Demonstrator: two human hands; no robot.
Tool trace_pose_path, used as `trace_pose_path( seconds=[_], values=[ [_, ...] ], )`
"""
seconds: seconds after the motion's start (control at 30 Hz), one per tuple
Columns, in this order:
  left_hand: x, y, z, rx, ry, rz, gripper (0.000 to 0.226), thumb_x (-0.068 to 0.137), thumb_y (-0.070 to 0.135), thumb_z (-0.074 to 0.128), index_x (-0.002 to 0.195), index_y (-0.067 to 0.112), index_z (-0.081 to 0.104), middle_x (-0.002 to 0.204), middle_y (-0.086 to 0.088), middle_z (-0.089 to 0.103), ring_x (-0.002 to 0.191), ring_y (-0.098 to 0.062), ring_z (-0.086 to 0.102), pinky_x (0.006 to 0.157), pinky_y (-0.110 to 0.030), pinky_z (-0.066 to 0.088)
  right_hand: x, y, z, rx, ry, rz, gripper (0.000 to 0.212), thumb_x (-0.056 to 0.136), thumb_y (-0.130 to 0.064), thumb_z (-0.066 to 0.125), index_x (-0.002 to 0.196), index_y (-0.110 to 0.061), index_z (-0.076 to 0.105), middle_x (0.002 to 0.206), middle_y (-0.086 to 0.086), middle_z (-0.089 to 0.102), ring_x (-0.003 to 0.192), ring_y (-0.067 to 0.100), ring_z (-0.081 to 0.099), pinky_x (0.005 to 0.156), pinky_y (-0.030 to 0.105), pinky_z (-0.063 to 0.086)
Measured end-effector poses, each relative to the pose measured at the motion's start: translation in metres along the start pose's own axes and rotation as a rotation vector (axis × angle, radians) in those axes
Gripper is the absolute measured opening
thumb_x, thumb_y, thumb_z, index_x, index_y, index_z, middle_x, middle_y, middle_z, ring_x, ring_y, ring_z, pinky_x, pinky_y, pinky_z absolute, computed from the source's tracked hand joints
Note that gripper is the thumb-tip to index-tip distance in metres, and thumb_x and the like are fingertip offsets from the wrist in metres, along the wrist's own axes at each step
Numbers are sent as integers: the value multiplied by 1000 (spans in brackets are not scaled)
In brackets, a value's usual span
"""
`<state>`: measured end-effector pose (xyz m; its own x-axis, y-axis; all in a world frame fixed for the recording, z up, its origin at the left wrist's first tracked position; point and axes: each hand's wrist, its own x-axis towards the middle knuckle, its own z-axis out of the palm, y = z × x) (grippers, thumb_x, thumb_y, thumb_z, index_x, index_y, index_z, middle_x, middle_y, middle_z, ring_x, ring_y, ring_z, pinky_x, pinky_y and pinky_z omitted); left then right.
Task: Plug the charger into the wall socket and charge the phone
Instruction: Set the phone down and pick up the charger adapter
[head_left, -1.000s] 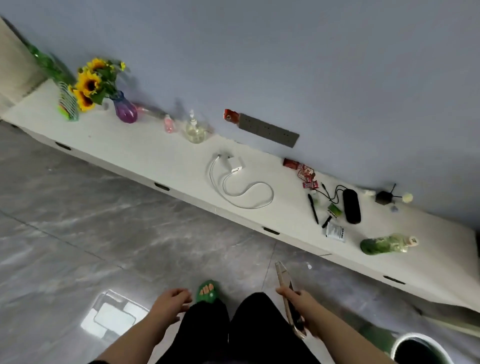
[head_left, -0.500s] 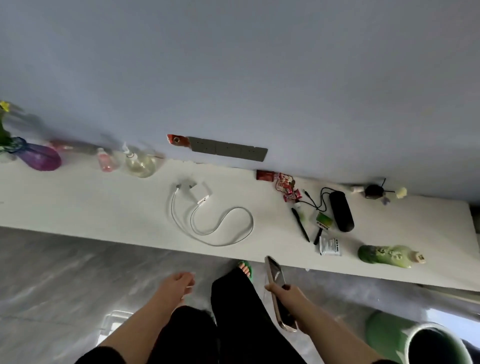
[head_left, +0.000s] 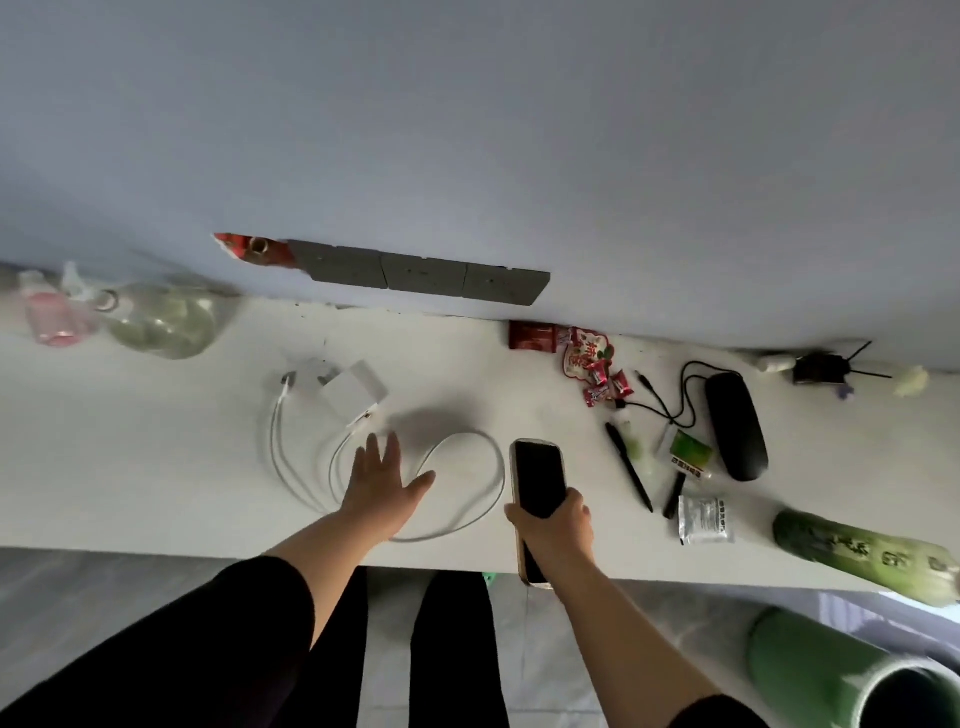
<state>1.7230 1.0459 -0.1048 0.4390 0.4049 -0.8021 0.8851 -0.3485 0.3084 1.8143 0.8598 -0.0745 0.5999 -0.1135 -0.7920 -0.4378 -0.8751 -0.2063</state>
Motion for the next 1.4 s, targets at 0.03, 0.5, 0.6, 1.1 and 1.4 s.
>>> trace_pose_path(
  seconds=[0.03,0.5,0.6,1.1,1.4],
  values=[
    [9,2,5,18,19,6,94,86,60,46,149,20,-11,160,-10,-13,147,-29,-9,119,-41,3,8,-1,5,-16,48,-3,78,64,-44,72,127,-11,40,116,7,49,109,29,52,89,45,50],
    [53,7,45,177,29,-108,156,32,86,62,122,33,-54,117,-1,-71,111,-20,-64,107,-67,-10,69,5,51,-126,384,-31,92,69,-59,69,141,-14,30,140,11,38,127,31,36,99,43,37],
    [56,5,45,184,10,-105,157,31,86,62,121,33,-55,115,-3,-72,108,-21,-66,105,-69,-10,71,8,53,-154,407,-61,100,69,-63,68,145,-14,26,142,11,35,128,31,34,99,43,37],
    [40,1,31,97,3,6,142,53,71,69,125,37,-50,127,-1,-63,126,-24,-51,108,-65,-11,53,-5,47,-217,358,-106,84,91,-63,35,154,-13,10,157,10,16,143,28,17,116,44,13],
    [15,-57,-26,-19,550,132,54,80,27,65,127,10,46,124,-13,51,116,-33,49,97,-38,42,2,-110,120,-70,163,-410,52,96,-53,39,136,-21,49,142,5,48,135,25,35,112,41,22]
  ],
)
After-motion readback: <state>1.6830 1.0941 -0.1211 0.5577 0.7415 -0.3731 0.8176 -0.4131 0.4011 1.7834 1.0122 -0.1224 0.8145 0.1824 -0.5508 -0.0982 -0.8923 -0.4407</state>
